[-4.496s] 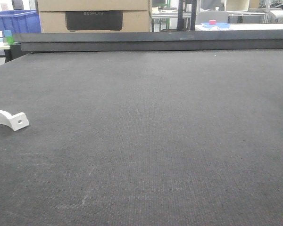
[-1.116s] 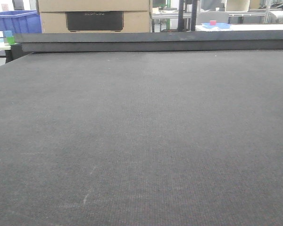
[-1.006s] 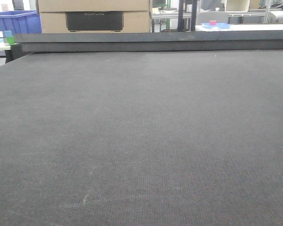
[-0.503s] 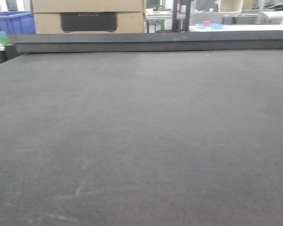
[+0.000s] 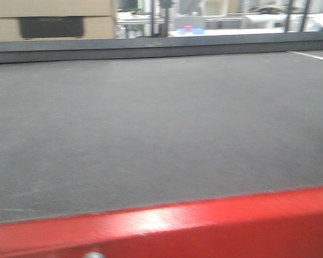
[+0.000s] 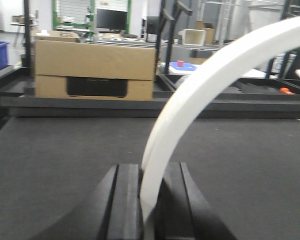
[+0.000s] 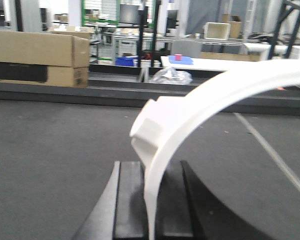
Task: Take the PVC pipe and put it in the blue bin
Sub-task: 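Turn the base away from the table while holding the clamp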
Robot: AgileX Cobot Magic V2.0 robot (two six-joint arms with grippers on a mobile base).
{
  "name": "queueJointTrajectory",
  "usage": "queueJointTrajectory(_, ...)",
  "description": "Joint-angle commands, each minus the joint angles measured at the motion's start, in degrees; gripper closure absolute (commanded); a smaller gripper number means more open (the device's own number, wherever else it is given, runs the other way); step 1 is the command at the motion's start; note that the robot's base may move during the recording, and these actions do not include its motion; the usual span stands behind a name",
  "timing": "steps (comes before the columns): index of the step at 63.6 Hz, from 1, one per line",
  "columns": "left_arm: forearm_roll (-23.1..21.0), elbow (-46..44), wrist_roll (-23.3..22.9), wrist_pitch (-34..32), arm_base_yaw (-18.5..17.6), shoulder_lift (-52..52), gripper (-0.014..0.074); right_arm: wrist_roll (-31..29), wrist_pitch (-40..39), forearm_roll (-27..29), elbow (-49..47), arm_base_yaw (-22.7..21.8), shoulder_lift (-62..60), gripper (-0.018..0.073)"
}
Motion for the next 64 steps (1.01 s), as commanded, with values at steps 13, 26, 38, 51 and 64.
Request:
queueJointTrajectory(13, 0.23, 0.04, -0.26, -1.65, -0.33, -0.44, 0.0707, -0.22, -1.77, -0.16, 0.0, 0.16, -0.27, 0.0713)
queueJointTrajectory(26, 0.23, 0.04, -0.26, -1.86, -0.33, -0.43, 0.0707, -0.22, -1.77, -0.16, 0.0, 0.16, -0.27, 0.0713)
queueJointTrajectory(38, 0.23, 0.04, -0.26, -1.86, -0.33, -0.43, 0.0707, -0.22, -1.77, -0.16, 0.0, 0.16, -0.27, 0.0713)
queueJointTrajectory(51, 0.23, 0.04, -0.26, -1.86, -0.33, -0.43, 0.0707, -0.22, -1.77, -0.16, 0.0, 0.16, -0.27, 0.0713)
queueJointTrajectory(64, 0.23, 0.04, -0.26, -1.86, -0.33, -0.43, 0.0707, -0.22, -1.77, -0.16, 0.0, 0.16, -0.27, 0.0713)
